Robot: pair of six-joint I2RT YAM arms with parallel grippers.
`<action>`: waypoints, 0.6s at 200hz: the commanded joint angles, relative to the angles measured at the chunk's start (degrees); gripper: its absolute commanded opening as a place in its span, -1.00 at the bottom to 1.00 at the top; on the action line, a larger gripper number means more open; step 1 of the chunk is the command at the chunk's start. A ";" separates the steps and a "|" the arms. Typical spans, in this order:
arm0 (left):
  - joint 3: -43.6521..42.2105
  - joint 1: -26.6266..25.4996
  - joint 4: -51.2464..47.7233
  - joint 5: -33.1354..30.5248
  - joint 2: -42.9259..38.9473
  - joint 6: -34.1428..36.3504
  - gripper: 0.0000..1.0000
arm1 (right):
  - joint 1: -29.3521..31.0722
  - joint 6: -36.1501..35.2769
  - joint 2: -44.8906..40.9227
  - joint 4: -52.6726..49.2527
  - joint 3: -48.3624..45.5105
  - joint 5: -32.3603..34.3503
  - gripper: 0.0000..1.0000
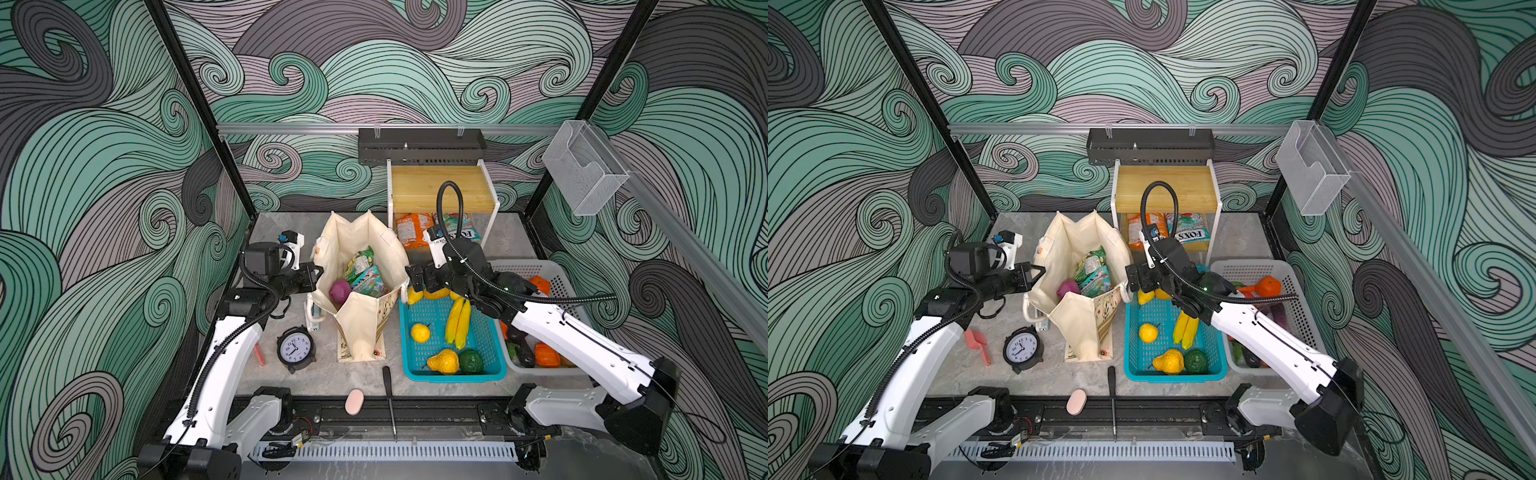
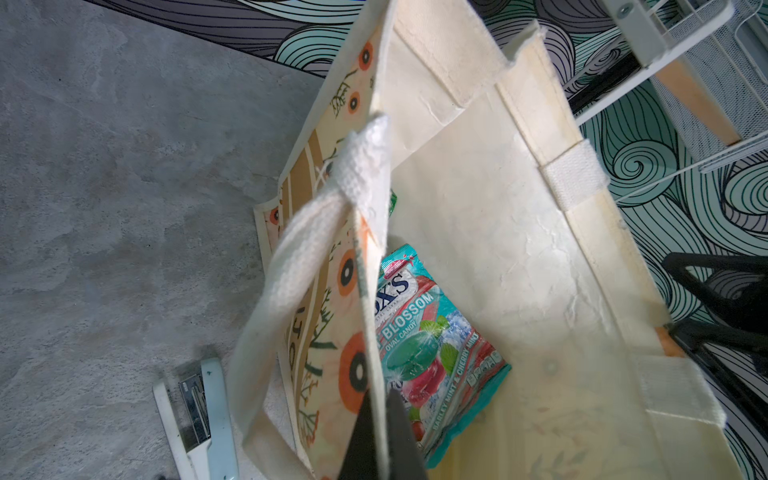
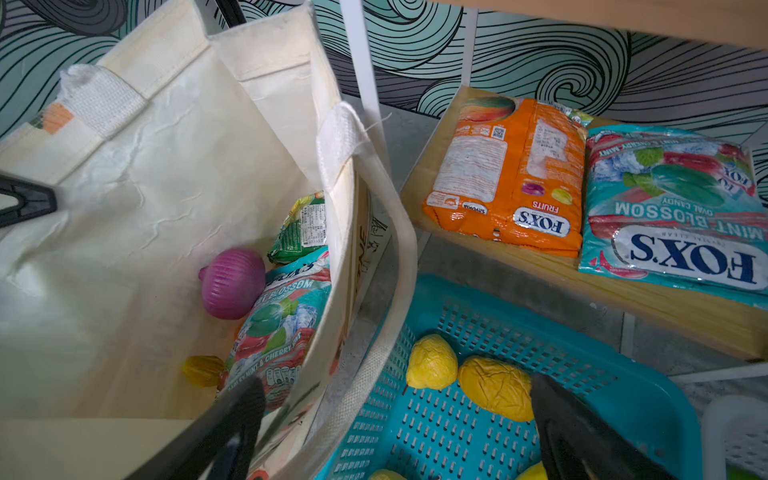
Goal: Place the food into the grocery bag and tie it
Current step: 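Raise the right gripper out of the bag and move over the white basket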
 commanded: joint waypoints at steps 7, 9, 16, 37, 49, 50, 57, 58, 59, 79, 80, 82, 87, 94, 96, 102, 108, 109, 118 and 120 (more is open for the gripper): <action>0.00 0.13 -0.14 0.45 -1.04 0.35 -1.00 | -1.08 4.09 -1.41 2.74 -1.66 -8.34 0.99; 0.00 0.11 -0.16 0.45 -1.01 0.35 -1.00 | -1.08 4.21 -1.35 2.88 -1.76 -8.69 0.99; 0.00 0.12 -0.16 0.54 -0.99 0.41 -1.00 | -1.21 4.74 -1.32 3.28 -2.05 -9.12 0.99; -0.04 0.14 -0.12 0.28 -1.18 0.39 -1.00 | -3.45 7.82 -3.00 2.81 -3.92 -10.08 0.99; 0.00 0.15 -0.26 0.27 -1.18 0.48 -1.00 | -5.76 9.24 -5.38 2.11 -5.56 -11.20 0.99; 0.00 0.11 -0.25 0.27 -1.23 0.46 -1.00 | -5.97 9.34 -5.59 2.09 -5.76 -11.29 0.99; 0.00 0.13 -0.18 0.51 -1.31 0.35 -1.00 | -7.52 10.13 -7.44 2.03 -7.05 -11.60 0.99; 0.00 0.10 -0.17 0.53 -1.34 0.39 -1.00 | -7.72 10.22 -7.77 2.01 -7.21 -11.63 0.99; 0.00 0.09 -0.17 0.58 -1.30 0.41 -1.00 | -7.92 10.31 -8.06 2.00 -7.42 -11.73 0.99; -0.02 0.10 0.10 0.72 -1.35 0.26 -1.00 | -11.54 10.93 -13.55 1.22 -10.00 -12.16 0.99; -0.05 0.13 0.06 0.72 -1.35 0.21 -1.00 | -11.71 10.93 -13.86 1.21 -10.04 -12.17 0.99; -0.08 0.09 0.02 0.72 -1.29 0.14 -1.00 | -11.93 10.93 -14.30 1.07 -10.28 -12.09 0.99; 0.00 0.09 -0.07 0.84 -1.27 0.22 -1.00 | -12.59 10.93 -15.50 0.94 -10.98 -11.94 0.99; 0.03 0.08 -0.16 1.02 -1.16 0.12 -1.00 | -13.56 10.89 -16.84 0.89 -11.83 -11.62 0.99; 0.03 0.08 -0.10 1.10 -1.18 0.09 -1.00 | -13.80 10.90 -17.22 0.92 -12.04 -11.53 0.99; 0.00 0.08 -0.08 1.15 -1.20 0.12 -1.00 | -14.59 10.93 -18.06 0.63 -12.52 -11.18 0.99; 0.00 0.08 0.01 1.15 -1.39 0.14 -1.00 | -15.43 11.13 -18.57 0.03 -12.93 -10.62 0.99; 0.00 0.08 0.01 1.11 -1.42 0.16 -1.00 | -15.55 11.16 -18.60 -0.05 -12.96 -10.52 0.99; -0.17 0.16 0.02 0.73 -1.45 0.15 -1.00 | -16.78 11.80 -19.13 -1.36 -13.17 -9.27 0.99; -0.17 0.12 -0.03 0.72 -1.45 0.23 -1.00 | -17.04 11.85 -19.27 -1.64 -13.21 -9.01 0.99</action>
